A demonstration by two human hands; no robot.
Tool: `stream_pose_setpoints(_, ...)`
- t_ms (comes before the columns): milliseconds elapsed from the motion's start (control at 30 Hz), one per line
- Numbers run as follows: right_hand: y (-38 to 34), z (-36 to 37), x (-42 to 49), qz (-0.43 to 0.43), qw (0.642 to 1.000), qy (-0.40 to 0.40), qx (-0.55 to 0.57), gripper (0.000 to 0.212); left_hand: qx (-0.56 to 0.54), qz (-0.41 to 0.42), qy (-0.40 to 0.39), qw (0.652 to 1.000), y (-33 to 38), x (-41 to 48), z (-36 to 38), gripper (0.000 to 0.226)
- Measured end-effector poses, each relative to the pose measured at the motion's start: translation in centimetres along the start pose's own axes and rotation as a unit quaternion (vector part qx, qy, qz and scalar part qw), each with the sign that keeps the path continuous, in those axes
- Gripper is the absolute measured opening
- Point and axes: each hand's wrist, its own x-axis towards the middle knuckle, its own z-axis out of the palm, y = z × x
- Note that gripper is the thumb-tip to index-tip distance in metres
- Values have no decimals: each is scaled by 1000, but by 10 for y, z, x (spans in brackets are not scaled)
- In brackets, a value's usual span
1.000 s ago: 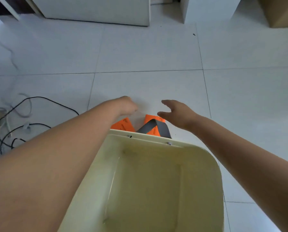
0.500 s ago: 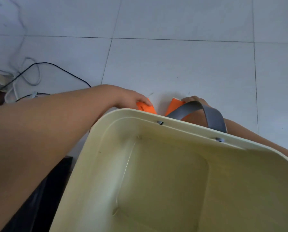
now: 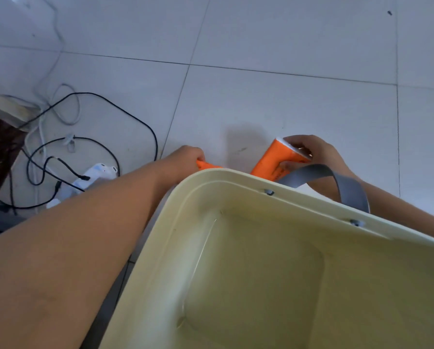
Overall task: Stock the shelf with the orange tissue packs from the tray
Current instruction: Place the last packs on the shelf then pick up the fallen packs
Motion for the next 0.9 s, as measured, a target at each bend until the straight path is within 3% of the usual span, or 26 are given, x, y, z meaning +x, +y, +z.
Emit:
stream_pose_setpoints(100, -12, -9, -3, 18, 998, 35, 56, 37, -136, -42, 74, 987, -15, -10, -8, 47)
stream_pose_setpoints(233, -47, -17, -4, 35, 979, 60, 190, 38, -310, -42, 156, 937, -20, -40, -36, 51)
stream_pose_setpoints(367, -97, -32, -10, 31, 957, 57, 282, 44, -434, -29, 185, 881, -10, -93, -78, 30)
stream_pose_setpoints(600, -202, -16, -64, -36, 934, 10, 356, 33, -433, 12, 243, 868, 18, -237, -139, 28)
stream_pose_setpoints(700, -255, -3, -98, -64, 918, -30, 390, 36, -450, 6, 290, 844, 20, -315, -156, 25)
stream_pose_setpoints(900, -350, 15, -163, -99, 895, -83, 427, 20, -463, -5, 364, 808, 16, -451, -176, 29)
